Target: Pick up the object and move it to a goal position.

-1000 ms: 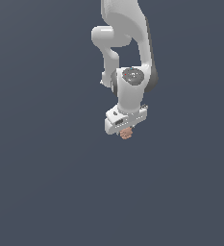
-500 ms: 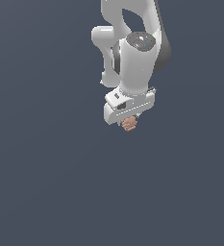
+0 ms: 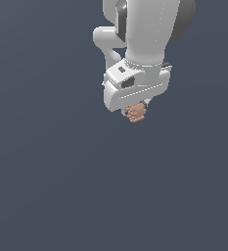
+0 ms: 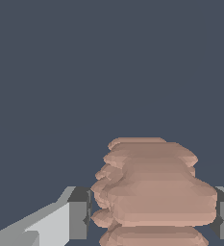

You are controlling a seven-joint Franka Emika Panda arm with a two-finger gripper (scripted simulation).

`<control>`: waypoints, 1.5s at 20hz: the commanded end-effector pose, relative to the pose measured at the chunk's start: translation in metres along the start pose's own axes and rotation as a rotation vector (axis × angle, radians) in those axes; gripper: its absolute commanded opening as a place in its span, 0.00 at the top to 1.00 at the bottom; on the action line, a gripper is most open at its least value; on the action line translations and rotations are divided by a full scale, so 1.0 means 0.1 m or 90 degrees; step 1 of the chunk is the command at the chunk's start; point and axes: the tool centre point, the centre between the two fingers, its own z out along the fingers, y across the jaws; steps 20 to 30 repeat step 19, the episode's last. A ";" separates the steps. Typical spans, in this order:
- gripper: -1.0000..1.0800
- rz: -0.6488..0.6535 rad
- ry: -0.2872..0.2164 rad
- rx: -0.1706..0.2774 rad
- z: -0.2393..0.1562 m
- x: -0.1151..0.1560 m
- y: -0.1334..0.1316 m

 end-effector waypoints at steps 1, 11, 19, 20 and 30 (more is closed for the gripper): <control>1.00 0.000 -0.001 0.000 -0.22 0.05 0.02; 1.00 0.000 -0.001 0.000 -0.72 0.18 0.08; 1.00 0.001 -0.001 0.000 -0.82 0.21 0.09; 1.00 0.001 -0.001 0.000 -0.82 0.21 0.09; 1.00 0.001 -0.001 0.000 -0.82 0.21 0.09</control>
